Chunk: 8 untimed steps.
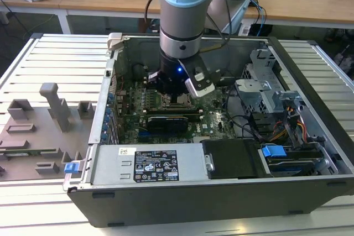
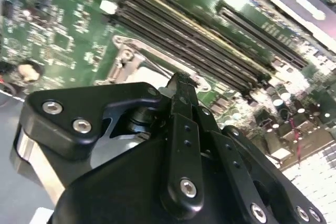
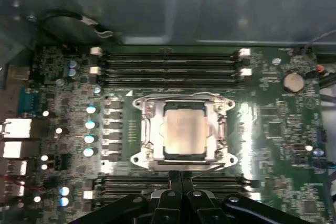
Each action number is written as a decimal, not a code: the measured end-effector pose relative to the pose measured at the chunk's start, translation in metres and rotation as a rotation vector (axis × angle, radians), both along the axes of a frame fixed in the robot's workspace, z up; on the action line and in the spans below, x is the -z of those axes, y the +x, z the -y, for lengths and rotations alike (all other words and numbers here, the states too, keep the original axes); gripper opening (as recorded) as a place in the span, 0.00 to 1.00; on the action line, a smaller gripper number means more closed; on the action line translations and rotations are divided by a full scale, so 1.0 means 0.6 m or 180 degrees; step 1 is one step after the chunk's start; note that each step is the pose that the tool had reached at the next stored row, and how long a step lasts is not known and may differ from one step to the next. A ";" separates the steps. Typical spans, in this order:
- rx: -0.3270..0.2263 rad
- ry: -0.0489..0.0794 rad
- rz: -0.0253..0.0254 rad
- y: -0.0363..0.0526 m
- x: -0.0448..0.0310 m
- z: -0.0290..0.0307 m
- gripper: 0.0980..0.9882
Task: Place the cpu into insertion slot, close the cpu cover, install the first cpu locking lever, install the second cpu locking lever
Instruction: 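Install the second cpu locking lever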
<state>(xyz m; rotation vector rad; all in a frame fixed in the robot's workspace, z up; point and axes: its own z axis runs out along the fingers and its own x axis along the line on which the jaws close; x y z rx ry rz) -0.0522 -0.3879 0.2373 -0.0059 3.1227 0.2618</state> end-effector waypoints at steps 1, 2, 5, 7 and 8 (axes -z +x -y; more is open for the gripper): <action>0.0000 0.0000 0.0000 -0.009 0.006 0.0012 0.01; 0.0001 0.0000 0.0000 -0.015 0.012 0.0022 0.01; 0.0000 0.0000 0.0000 -0.024 0.023 0.0033 0.01; -0.0005 0.0008 0.0000 -0.030 0.035 0.0039 0.01; -0.0018 0.0022 0.0000 -0.032 0.041 0.0042 0.01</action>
